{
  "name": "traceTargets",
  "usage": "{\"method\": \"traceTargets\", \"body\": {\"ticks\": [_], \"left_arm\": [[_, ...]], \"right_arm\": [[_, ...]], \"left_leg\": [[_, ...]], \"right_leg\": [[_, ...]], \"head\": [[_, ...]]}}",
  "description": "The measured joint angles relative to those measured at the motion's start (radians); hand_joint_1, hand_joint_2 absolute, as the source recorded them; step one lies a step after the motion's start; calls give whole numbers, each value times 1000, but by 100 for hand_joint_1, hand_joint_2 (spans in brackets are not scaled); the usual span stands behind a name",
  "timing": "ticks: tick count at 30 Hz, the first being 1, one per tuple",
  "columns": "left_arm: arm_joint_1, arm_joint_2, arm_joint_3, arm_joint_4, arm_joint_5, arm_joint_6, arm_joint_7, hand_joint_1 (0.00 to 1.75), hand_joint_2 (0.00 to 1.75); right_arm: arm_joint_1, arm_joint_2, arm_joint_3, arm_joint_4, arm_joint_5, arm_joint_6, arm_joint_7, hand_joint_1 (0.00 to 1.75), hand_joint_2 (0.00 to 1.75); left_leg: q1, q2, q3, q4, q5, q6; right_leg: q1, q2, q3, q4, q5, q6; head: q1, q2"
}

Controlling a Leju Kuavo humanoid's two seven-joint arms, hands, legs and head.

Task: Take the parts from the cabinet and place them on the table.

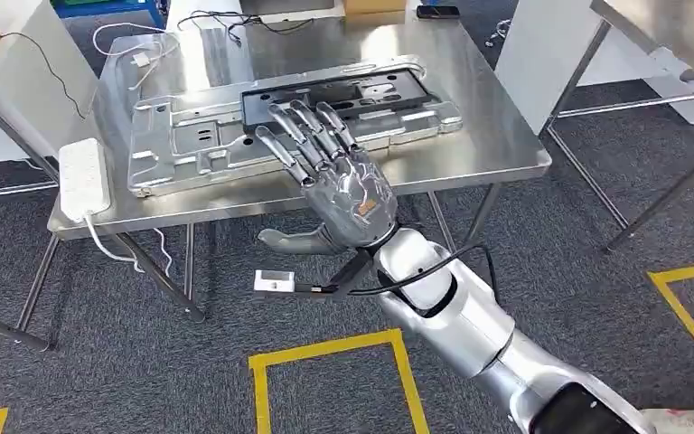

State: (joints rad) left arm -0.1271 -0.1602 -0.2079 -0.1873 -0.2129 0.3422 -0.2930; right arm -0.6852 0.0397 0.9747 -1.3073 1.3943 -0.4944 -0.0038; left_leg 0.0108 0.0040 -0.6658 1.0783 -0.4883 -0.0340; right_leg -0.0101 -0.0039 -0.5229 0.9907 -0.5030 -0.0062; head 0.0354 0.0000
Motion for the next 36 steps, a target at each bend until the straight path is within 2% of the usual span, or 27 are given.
{"method": "traceTargets", "body": {"ticks": [2, 3, 4, 5, 7, 8, 9, 10, 12, 14, 15, 17, 18, 19, 20, 21, 23, 24, 25, 27, 28, 29, 30, 31, 33, 34, 36], "left_arm": [[0, 0, 0, 0, 0, 0, 0, 0, 0], [0, 0, 0, 0, 0, 0, 0, 0, 0], [0, 0, 0, 0, 0, 0, 0, 0, 0], [0, 0, 0, 0, 0, 0, 0, 0, 0], [-1, 0, 0, 0, 0, 0, 0, 0, 0], [-2, 0, 0, 0, -1, 0, 0, 0, 0], [-3, 1, 0, 0, -2, 1, 0, 0, 0], [-5, 1, 1, 0, -3, 2, 0, 0, 0], [-5, 1, 1, 0, -3, 2, 0, 0, 0], [-5, -1, 1, 0, -3, 3, 3, 0, 0], [-5, -1, 2, 0, -3, 5, 3, 0, 0], [-5, -2, 2, 0, -6, 4, 3, 0, 0], [-5, -1, 2, 0, -6, 4, 3, 0, 0], [-5, -1, 2, 0, -6, 5, 3, 0, 0], [-5, -1, 2, 0, -6, 5, 3, 0, 0], [-5, -1, 2, 0, -6, 5, 3, 0, 0], [-5, -1, 2, 0, -6, 5, 3, 0, 0], [-5, -1, 3, 0, -6, 5, 3, 0, 0], [-6, -1, 3, 0, -6, 5, 3, 0, 0], [-6, -1, 3, 0, -8, 5, 4, 0, 0], [-5, -1, 3, 0, -8, 5, 6, 0, 0], [-4, -1, 3, 0, -8, 6, 6, 0, 0], [-4, -1, 3, 0, -8, 6, 6, 0, 0], [-3, -1, 4, 0, -9, 7, 7, 0, 0], [-3, -1, 4, 0, -9, 7, 7, 0, 0], [-2, -1, 4, 0, -9, 7, 7, 0, 0], [-2, 0, 4, 0, -9, 7, 7, 0, 0]], "right_arm": [[0, 0, 0, 0, 0, 0, 0, 0, 0], [0, 0, 1, 1, 0, 0, 0, 0, 0], [1, 0, 1, 2, 0, 0, 0, 0, 0], [2, 0, 1, 3, 0, 0, 0, 0, 0], [3, 1, 1, 3, 0, -1, 0, 0, 0], [3, 1, 1, 3, 0, -2, 0, 0, 0], [3, 2, 1, 3, 0, -2, 0, 0, 0], [4, 2, 0, 3, 0, -3, 0, 0, 0], [4, 3, 1, 3, 0, -8, 0, 0, 0], [6, 2, 0, 4, 1, -10, 0, 0, 0], [5, 2, 0, 4, 1, -12, 0, 0, 0], [7, 2, 1, 5, 3, -13, 0, 0, 0], [8, 2, 1, 5, 3, -13, 0, 0, 0], [10, 2, 1, 6, 3, -13, 0, 0, 0], [13, 2, 1, 8, 3, -14, 0, 0, 0], [14, 2, 1, 8, 3, -14, 0, 0, 0], [13, 3, 1, 8, 3, -15, 0, 0, 0], [11, 4, 1, 8, 3, -16, 0, 0, 0], [11, 6, 1, 8, 3, -16, 0, 0, 0], [11, 7, 1, 8, 3, -19, 0, 0, 0], [13, 7, 1, 8, 3, -19, 0, 0, 0], [13, 7, 1, 8, 3, -21, 0, 0, 0], [12, 8, 1, 9, 3, -22, 0, 0, 0], [12, 9, 1, 9, 2, -25, 0, 0, 0], [17, 9, 2, 9, 0, -27, 1, 0, 0], [22, 9, 2, 9, -2, -29, 2, 0, 0], [34, 9, 2, 11, -5, -32, 6, 0, 0]], "left_leg": [[-1, 0, -38, 151, -107, -1], [-2, -1, -52, 222, -135, -1], [-2, -1, -53, 265, -129, -1], [-2, -1, -35, 260, -101, 0], [-5, -1, 57, 137, -25, 8], [-8, -1, 116, 46, -12, 14], [-12, 1, 165, -33, -37, 22], [-16, 0, 187, -73, -48, 21], [-18, -3, 178, -75, -47, 22], [-5, 3, 163, -85, -31, 37], [-5, 0, 150, -85, -19, 44], [-4, 2, 126, -83, -1, 50], [-4, 3, 112, -82, 10, 49], [-4, 4, 99, -81, 18, 49], [-4, 4, 87, -79, 27, 47], [-4, 4, 74, -75, 34, 46], [-2, 3, 54, -66, 44, 40], [-3, 2, 47, -62, 49, 35], [-7, 1, 41, -60, 56, 29], [-6, 2, 34, -62, 73, 17], [-5, 2, 33, -65, 81, 11], [-6, 1, 25, -62, 79, 7], [-5, 0, 16, -48, 49, 4], [-4, 0, 0, 5, -14, 4], [-2, -1, -37, 161, -120, 1], [-1, 0, -48, 227, -139, 0], [-1, 0, -18, 238, -97, -1]], "right_leg": [[4, 0, -20, 1, 18, -7], [7, -1, -32, 2, 28, -11], [10, -1, -46, 2, 38, -13], [12, -1, -58, 4, 47, -13], [15, -1, -81, 10, 61, -11], [15, 0, -88, 14, 65, -9], [16, 0, -95, 18, 69, -5], [18, -1, -98, 21, 75, -1], [15, -4, -105, 20, 92, 8], [20, -1, -120, 25, 88, 18], [20, 1, -134, 51, 41, 26], [12, 1, -171, 183, -66, 31], [9, 1, -193, 264, -102, 33], [7, 1, -201, 316, -110, 35], [5, 1, -190, 325, -91, 38], [5, 1, -156, 289, -54, 38], [5, 1, -46, 130, 8, 36], [4, 3, 7, 40, -8, 34], [10, 5, 36, -3, -23, 29], [12, 6, 26, -4, -23, 27], [15, 6, 21, -2, -18, 19], [-3, 3, 9, -12, -4, 7], [1, 2, 0, -11, 4, 5], [0, 1, -12, -10, 13, -6], [3, 0, -35, -10, 32, -13], [4, -1, -47, -9, 42, -13], [5, -1, -71, -6, 59, -12]], "head": [[-19, 0], [-24, 0], [-26, 0], [-27, 0], [-28, 0], [-29, 0], [-29, 0], [-29, 0], [-29, 0], [-34, 0], [-27, 0], [-10, 0], [-6, 0], [-2, 0], [1, 0], [4, 0], [12, 0], [18, 0], [21, 0], [18, 0], [16, 0], [13, 0], [10, 0], [0, 0], [-18, 0], [-21, 0], [-26, 0]]}}
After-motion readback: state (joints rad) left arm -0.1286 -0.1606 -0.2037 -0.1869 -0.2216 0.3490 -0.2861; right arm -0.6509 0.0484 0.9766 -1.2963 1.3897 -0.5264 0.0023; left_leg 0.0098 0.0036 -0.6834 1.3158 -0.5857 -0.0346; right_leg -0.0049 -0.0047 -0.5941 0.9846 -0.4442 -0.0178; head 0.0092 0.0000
